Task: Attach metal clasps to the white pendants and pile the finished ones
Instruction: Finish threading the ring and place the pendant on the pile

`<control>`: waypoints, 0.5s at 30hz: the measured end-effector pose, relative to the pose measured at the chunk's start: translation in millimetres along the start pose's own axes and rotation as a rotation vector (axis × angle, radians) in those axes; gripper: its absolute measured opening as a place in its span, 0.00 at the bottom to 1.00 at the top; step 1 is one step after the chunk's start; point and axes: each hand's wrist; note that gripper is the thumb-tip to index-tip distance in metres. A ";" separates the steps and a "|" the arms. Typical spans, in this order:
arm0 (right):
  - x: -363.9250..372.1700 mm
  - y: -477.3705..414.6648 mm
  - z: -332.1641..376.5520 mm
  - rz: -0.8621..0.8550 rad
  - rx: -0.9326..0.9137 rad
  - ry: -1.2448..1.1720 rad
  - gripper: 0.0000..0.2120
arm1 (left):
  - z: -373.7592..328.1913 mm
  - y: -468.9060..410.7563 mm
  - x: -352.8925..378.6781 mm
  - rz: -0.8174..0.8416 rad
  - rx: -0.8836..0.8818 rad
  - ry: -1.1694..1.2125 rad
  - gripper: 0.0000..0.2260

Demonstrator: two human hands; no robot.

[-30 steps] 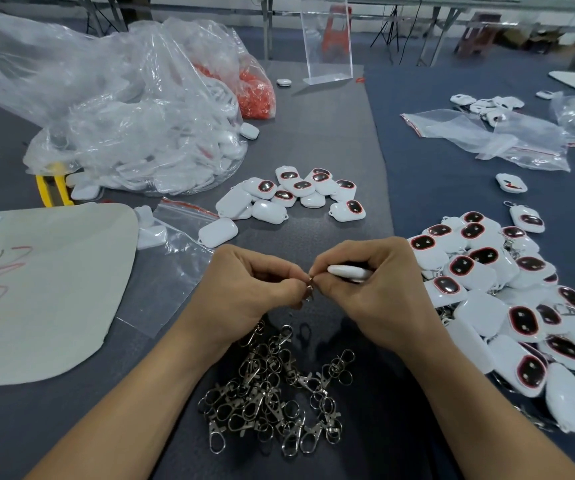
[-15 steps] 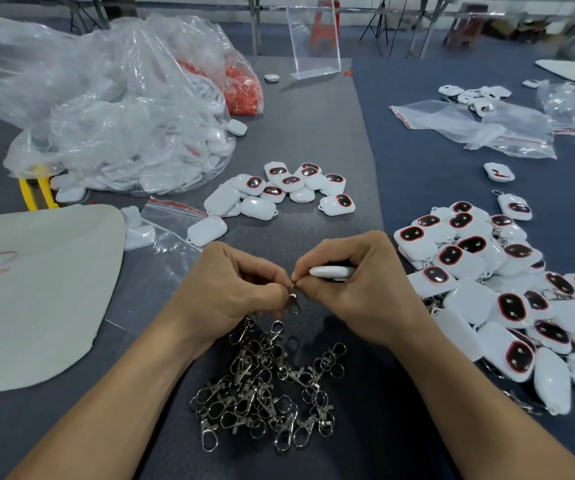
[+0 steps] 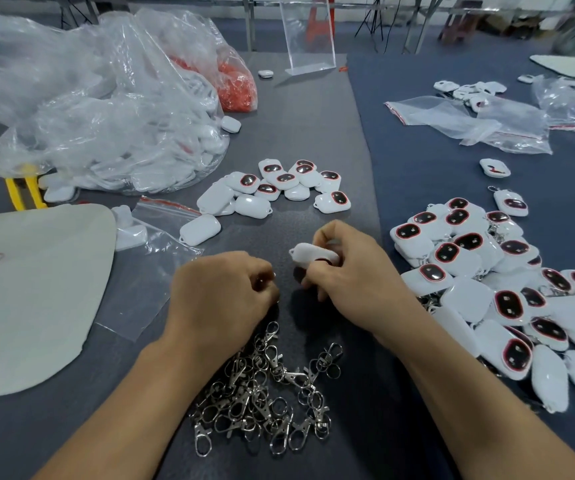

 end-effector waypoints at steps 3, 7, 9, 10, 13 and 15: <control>-1.3 -0.8 -0.5 0.027 -0.017 -0.095 0.08 | 1.6 -2.0 -1.2 0.053 -0.003 0.178 0.06; -1.0 -0.8 -0.5 0.006 -0.031 -0.122 0.09 | 6.3 -4.7 -0.9 0.119 -0.031 0.345 0.09; 0.1 -0.5 -1.0 0.023 -0.052 -0.093 0.08 | 9.2 -4.9 0.1 0.129 -0.026 0.396 0.10; 0.6 -0.1 -0.9 0.030 -0.062 -0.080 0.08 | 10.8 -4.6 0.7 0.134 -0.019 0.410 0.11; 2.7 0.7 0.0 0.010 -0.090 -0.019 0.10 | 12.4 -4.0 1.3 0.147 0.009 0.419 0.12; 2.2 0.3 0.2 0.008 -0.088 0.002 0.10 | 13.1 -4.0 1.3 0.140 0.018 0.428 0.16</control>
Point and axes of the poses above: each hand's wrist, its own y-axis away from the middle knuckle, its own x-axis out of the palm, z = x × y, and after that the axes turned 8 degrees about x, right-handed
